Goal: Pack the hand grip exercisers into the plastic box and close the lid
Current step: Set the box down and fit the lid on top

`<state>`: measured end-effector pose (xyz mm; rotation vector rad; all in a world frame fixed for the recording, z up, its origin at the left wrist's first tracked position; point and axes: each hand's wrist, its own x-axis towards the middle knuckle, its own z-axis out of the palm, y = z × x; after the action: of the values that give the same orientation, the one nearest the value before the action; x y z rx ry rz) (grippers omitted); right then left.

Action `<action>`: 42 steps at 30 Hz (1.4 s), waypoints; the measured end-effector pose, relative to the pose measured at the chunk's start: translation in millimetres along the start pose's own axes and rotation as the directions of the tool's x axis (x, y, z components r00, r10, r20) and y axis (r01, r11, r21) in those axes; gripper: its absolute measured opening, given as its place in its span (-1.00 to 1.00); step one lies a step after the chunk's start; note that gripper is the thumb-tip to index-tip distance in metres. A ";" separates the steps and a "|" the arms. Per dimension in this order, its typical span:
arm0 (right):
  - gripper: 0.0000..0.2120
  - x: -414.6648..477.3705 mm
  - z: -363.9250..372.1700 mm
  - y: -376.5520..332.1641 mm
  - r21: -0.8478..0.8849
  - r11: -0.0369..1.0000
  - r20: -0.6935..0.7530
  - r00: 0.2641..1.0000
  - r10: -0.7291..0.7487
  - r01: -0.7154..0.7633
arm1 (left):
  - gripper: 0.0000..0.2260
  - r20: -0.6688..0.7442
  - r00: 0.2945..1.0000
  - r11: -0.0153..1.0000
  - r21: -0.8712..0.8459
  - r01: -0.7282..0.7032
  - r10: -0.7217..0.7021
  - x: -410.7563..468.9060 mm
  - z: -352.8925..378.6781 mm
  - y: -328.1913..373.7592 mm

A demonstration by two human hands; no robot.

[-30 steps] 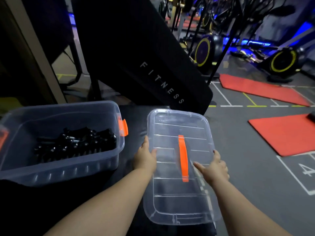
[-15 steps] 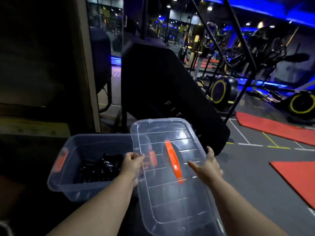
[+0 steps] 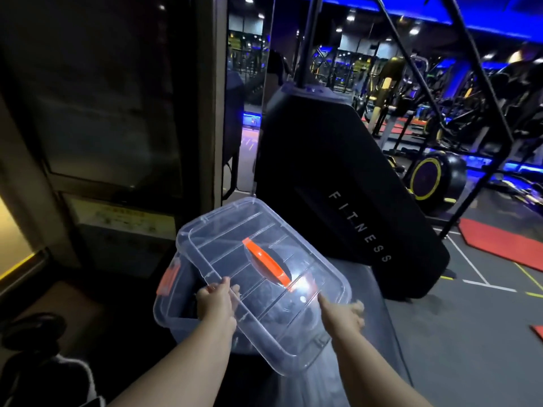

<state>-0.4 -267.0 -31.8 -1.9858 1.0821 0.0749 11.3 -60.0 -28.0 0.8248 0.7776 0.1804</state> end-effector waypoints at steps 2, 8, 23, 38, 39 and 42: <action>-0.24 0.2 14.7 0.3 0.150 0.986 0.093 0.994 0.063 -0.077 | -0.84 -0.025 0.999 0.998 -0.063 0.025 -0.026 2.6 -2.3 0.7; -0.61 2.2 39.0 -4.0 0.238 0.970 0.086 0.994 -0.069 0.046 | -0.90 -0.063 0.992 0.986 -0.135 0.101 -0.110 13.9 -13.9 2.3; -0.65 47.4 46.9 -14.3 -0.120 0.947 0.114 0.952 -0.284 0.297 | -0.35 -0.373 0.920 0.992 0.093 -0.091 0.119 92.0 -81.1 48.0; -0.52 83.5 70.1 -28.3 -0.419 0.857 0.094 0.953 -0.289 0.301 | -0.76 -0.138 0.918 0.598 0.792 -0.122 0.371 128.6 -101.7 43.6; -0.53 84.6 71.5 -26.0 -0.394 0.871 0.103 0.956 -0.275 0.294 | -0.81 -0.118 0.919 0.585 0.799 -0.138 0.377 128.5 -100.7 43.0; -0.52 85.5 75.6 -19.6 -0.382 0.872 0.134 0.952 -0.276 0.307 | -0.86 -0.097 0.917 0.567 0.809 -0.154 0.387 128.2 -100.5 38.9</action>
<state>91.1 -265.4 -102.7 -2.4743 0.7454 0.2227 39.8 81.2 -113.4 1.8257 0.9926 0.2292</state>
